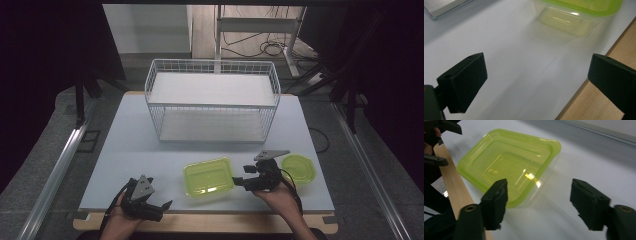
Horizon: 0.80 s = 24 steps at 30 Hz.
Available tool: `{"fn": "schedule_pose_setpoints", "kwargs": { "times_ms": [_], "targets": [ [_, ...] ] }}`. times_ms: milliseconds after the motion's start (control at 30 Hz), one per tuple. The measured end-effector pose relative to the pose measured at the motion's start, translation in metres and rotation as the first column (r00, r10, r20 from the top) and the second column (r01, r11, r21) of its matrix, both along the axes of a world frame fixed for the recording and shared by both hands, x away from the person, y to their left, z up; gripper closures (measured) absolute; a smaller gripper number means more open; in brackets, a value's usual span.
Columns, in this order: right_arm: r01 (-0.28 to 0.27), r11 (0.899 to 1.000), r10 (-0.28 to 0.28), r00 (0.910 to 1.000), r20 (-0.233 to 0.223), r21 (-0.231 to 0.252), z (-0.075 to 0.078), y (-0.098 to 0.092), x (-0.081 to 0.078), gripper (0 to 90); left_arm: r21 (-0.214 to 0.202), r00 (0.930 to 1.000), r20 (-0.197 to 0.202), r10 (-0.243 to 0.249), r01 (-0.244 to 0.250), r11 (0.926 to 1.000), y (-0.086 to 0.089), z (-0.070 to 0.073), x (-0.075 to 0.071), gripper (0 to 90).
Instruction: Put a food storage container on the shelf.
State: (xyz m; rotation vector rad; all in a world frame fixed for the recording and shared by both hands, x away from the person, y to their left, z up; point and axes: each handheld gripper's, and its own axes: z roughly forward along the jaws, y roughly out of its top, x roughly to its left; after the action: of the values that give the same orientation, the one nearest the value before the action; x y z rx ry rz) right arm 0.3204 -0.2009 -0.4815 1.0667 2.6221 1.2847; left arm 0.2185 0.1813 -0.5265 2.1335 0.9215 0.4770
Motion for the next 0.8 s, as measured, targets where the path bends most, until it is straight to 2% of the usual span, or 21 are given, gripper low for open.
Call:
{"fn": "schedule_pose_setpoints", "kwargs": {
  "times_ms": [200,300,400,600,667,700,733,800],
  "targets": [
    [-0.012,1.0,0.011,0.9998,-0.018,-0.012,0.001,0.008,0.01,45.0,0.004,1.0,-0.002,-0.004,0.004,1.0,0.0,-0.001,0.0,2.3],
    [-0.026,1.0,0.026,0.9983,-0.052,-0.003,-0.001,0.011,0.017,49.2,-0.004,1.0,0.008,-0.006,0.006,1.0,-0.001,0.0,-0.001,2.3],
    [-0.035,0.999,0.034,0.9974,-0.063,-0.016,-0.003,0.017,0.022,52.0,-0.007,0.9998,0.017,-0.007,0.007,0.9999,-0.001,0.001,-0.001,2.3],
    [-0.028,0.999,0.025,0.9938,-0.108,-0.026,-0.008,0.023,0.034,58.5,0.012,0.9998,0.016,-0.011,0.011,0.9999,-0.001,0.0,-0.001,2.3],
    [-0.015,1.0,0.012,0.9893,-0.146,-0.02,-0.009,0.022,0.038,60.1,0.019,0.9997,0.02,-0.013,0.012,0.9998,-0.002,0.001,-0.002,2.4],
    [-0.011,1.0,0.01,0.9828,-0.184,-0.003,-0.012,0.02,0.041,62.3,0.021,0.9997,0.021,-0.014,0.014,0.9997,-0.002,0.001,-0.002,2.4],
    [-0.011,1.0,0.01,0.9828,-0.184,-0.003,-0.012,0.02,0.041,62.3,0.022,0.9997,0.021,-0.015,0.015,0.9997,-0.002,0.001,-0.002,2.4],
    [-0.02,1.0,0.024,0.9729,-0.23,0.021,-0.016,0.02,0.045,63.4,0.023,0.9996,0.022,-0.016,0.015,0.9996,-0.003,0.001,-0.002,2.4]
  ]
}}
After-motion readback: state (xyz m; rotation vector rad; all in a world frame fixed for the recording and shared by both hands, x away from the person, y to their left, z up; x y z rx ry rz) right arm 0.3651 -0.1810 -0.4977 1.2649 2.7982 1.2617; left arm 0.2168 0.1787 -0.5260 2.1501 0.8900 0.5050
